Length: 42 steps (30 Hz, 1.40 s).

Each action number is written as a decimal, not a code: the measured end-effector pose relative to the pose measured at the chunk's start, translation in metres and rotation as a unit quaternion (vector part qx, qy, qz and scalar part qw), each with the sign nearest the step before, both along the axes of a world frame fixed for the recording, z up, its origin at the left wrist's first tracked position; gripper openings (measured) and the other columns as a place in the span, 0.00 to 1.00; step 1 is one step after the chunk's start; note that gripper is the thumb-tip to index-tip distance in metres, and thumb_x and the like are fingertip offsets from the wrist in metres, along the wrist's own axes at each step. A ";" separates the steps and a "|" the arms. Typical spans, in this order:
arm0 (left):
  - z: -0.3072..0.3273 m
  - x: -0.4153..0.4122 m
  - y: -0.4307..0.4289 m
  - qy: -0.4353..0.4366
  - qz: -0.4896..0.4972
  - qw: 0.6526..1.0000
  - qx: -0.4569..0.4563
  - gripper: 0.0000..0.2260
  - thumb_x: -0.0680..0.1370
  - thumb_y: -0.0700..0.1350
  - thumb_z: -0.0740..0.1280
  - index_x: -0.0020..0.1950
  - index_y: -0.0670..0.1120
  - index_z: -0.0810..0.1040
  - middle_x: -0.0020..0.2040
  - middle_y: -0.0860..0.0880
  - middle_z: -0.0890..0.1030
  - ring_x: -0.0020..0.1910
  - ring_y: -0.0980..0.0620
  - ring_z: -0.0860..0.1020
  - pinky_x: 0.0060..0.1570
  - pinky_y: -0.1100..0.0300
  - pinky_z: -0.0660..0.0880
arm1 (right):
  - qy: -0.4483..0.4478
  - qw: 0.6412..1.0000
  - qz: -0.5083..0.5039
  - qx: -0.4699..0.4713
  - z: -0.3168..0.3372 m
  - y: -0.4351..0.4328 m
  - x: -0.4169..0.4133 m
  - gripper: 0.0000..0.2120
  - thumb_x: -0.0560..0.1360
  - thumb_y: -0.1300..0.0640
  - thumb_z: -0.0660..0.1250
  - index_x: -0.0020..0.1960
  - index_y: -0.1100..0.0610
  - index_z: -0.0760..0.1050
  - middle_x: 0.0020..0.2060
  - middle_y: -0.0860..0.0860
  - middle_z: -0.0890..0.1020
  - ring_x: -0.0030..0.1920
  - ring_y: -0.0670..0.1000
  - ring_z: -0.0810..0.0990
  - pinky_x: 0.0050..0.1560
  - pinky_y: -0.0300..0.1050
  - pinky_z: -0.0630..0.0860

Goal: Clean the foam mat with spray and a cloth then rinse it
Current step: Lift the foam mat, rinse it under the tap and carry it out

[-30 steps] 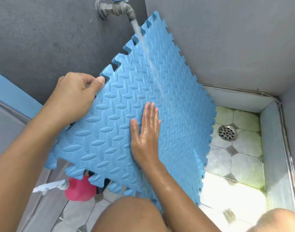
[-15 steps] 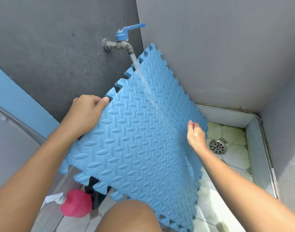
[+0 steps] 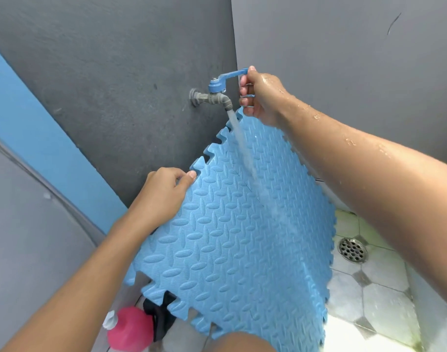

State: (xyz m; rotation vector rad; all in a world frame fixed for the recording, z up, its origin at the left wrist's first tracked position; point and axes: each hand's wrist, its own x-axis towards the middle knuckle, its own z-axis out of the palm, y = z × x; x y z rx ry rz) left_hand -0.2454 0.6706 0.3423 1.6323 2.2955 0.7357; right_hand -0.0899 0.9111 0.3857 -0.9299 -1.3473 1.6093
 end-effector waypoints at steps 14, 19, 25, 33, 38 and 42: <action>-0.015 -0.014 0.003 -0.020 -0.033 0.999 0.026 0.15 0.82 0.57 0.61 0.50 0.51 0.83 0.25 0.54 0.76 0.33 0.55 0.74 0.36 0.57 0.70 | 0.031 0.984 0.172 -0.021 -0.002 0.049 -0.013 0.20 0.88 0.49 0.53 0.40 0.53 0.71 0.33 0.47 0.70 0.30 0.46 0.65 0.31 0.40 0.60; -0.016 -0.007 0.002 -0.049 -0.027 0.998 0.021 0.13 0.82 0.53 0.63 0.52 0.48 0.83 0.28 0.52 0.77 0.32 0.57 0.75 0.39 0.58 0.68 | -0.007 0.979 0.201 -0.039 0.003 0.056 -0.006 0.18 0.87 0.49 0.55 0.46 0.55 0.77 0.38 0.48 0.77 0.33 0.45 0.70 0.33 0.38 0.66; 0.009 0.015 -0.009 -0.101 -0.010 0.993 -0.055 0.12 0.84 0.50 0.62 0.53 0.45 0.81 0.22 0.51 0.63 0.22 0.50 0.64 0.32 0.66 0.66 | -0.452 0.872 0.164 0.089 0.022 0.042 0.035 0.32 0.76 0.68 0.56 0.75 0.46 0.73 0.69 0.48 0.79 0.58 0.44 0.80 0.53 0.36 0.77; 0.137 0.051 -0.034 -0.119 -0.094 0.984 -0.093 0.21 0.83 0.58 0.58 0.57 0.43 0.80 0.38 0.43 0.82 0.37 0.36 0.80 0.37 0.49 0.76 | -0.608 0.758 0.230 0.053 0.125 -0.025 0.139 0.37 0.74 0.69 0.68 0.80 0.55 0.62 0.77 0.57 0.69 0.76 0.62 0.67 0.75 0.52 0.62; 0.241 0.045 -0.062 -0.055 -0.130 0.989 -0.043 0.30 0.84 0.61 0.50 0.54 0.40 0.83 0.46 0.45 0.87 0.37 0.42 0.85 0.31 0.52 0.80 | -0.570 0.804 0.082 0.148 0.212 -0.039 0.177 0.33 0.69 0.70 0.70 0.71 0.52 0.68 0.70 0.57 0.69 0.70 0.61 0.66 0.70 0.54 0.71; 0.307 0.043 -0.106 -0.014 -0.072 0.997 -0.019 0.13 0.81 0.57 0.59 0.55 0.51 0.76 0.45 0.50 0.87 0.38 0.48 0.84 0.31 0.56 0.79 | -0.529 0.803 0.087 0.261 0.267 -0.047 0.169 0.34 0.67 0.69 0.74 0.69 0.52 0.68 0.68 0.61 0.70 0.69 0.64 0.67 0.70 0.58 0.69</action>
